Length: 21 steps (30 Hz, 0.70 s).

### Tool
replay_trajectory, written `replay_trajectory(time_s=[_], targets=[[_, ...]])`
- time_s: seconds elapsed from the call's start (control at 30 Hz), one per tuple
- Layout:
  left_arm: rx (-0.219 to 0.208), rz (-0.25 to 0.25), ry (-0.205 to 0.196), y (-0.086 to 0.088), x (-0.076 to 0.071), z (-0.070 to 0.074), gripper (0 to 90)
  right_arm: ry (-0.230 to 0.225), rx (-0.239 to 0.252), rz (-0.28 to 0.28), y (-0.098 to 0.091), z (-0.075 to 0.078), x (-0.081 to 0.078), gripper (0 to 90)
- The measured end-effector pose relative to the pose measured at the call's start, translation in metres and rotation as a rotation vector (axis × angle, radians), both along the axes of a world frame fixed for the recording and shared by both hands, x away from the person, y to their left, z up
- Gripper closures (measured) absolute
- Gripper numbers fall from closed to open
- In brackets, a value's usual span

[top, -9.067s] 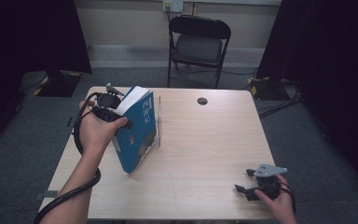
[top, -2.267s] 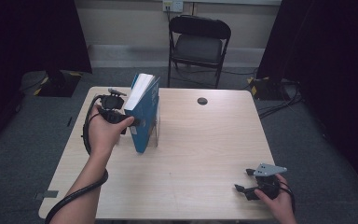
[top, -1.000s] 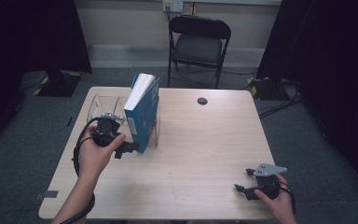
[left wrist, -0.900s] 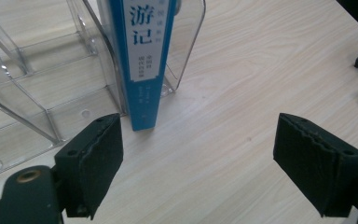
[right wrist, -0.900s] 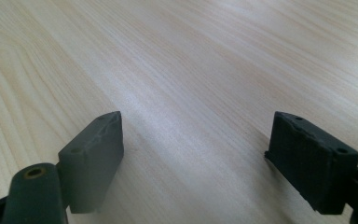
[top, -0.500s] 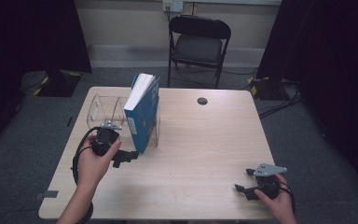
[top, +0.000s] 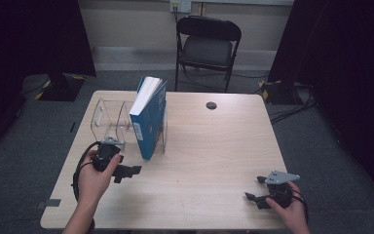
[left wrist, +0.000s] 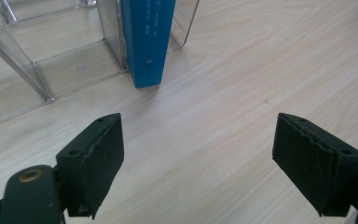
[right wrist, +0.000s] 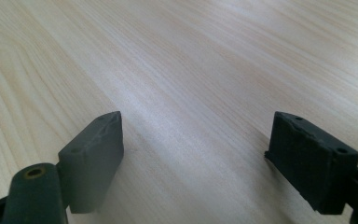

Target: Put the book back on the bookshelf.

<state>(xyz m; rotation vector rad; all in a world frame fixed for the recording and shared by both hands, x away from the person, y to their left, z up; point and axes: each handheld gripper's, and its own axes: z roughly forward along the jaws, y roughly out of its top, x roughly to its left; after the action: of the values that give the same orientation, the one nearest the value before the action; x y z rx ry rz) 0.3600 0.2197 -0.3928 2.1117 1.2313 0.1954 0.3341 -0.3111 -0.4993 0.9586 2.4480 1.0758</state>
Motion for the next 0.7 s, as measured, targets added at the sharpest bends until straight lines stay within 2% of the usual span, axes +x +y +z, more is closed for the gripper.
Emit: replay_trajectory(time_s=[0.1,0.13,0.23,0.7], targets=[[-0.015,0.001,-0.003,0.002,-0.001,-0.004,16.2,0.000,0.000,0.000,0.000,0.000,0.000,17.5],[-0.002,0.006,0.005,0.003,-0.001,-0.008,16.4,0.000,0.000,0.000,0.000,0.000,0.000,17.5],[0.000,0.004,0.001,0.005,-0.001,-0.014,16.2,0.000,0.000,0.000,0.000,0.000,0.000,17.5],[0.018,0.010,0.023,0.013,-0.005,-0.031,16.2,0.000,0.000,0.000,0.000,0.000,0.000,17.5]])
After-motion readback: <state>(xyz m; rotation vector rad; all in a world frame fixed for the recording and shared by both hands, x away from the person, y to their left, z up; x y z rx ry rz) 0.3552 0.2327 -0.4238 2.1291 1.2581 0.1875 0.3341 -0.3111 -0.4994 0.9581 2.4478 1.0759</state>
